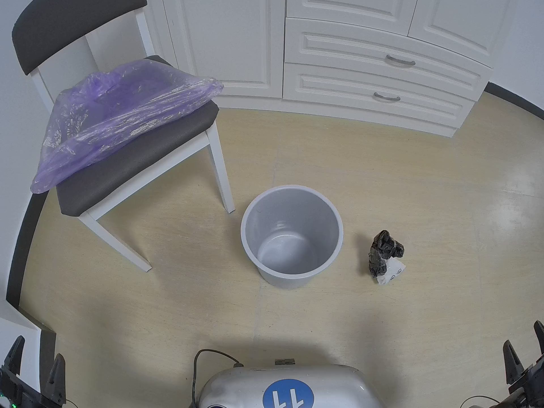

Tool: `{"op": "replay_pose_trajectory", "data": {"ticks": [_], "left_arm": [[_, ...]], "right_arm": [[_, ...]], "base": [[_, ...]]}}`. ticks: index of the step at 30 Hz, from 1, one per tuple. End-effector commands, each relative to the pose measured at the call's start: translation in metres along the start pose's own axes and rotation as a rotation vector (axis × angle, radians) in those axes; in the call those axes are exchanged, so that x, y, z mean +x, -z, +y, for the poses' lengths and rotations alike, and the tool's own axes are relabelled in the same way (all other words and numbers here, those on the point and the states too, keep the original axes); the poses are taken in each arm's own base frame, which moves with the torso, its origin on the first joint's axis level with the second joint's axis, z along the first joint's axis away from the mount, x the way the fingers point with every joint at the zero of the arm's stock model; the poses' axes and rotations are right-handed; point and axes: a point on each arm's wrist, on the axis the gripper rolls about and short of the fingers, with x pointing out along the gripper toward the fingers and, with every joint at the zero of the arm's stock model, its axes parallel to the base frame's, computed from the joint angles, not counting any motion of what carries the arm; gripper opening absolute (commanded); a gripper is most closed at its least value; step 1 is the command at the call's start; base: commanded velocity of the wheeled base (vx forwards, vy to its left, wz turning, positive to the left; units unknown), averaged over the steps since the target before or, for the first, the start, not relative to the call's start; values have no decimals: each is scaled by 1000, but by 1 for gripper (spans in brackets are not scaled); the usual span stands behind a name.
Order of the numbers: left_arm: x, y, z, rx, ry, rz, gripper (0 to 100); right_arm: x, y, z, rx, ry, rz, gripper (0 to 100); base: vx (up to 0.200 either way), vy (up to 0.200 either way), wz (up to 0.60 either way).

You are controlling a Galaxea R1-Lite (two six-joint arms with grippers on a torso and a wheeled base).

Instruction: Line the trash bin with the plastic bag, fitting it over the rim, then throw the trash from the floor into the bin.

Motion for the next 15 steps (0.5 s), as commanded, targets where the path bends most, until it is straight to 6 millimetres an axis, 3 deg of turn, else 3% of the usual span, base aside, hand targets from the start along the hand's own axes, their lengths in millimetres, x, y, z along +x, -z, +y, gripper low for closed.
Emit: {"op": "replay_pose_trajectory", "data": {"ticks": [1,15], "left_arm": [[0,5,0,1,-2,2,100],[0,5,0,29,3,1,100]], "right_arm": [[0,5,0,-2,0,1,100],[0,5,0,-6,3,3,100]], "base": [[0,0,0],[0,0,0]]}}
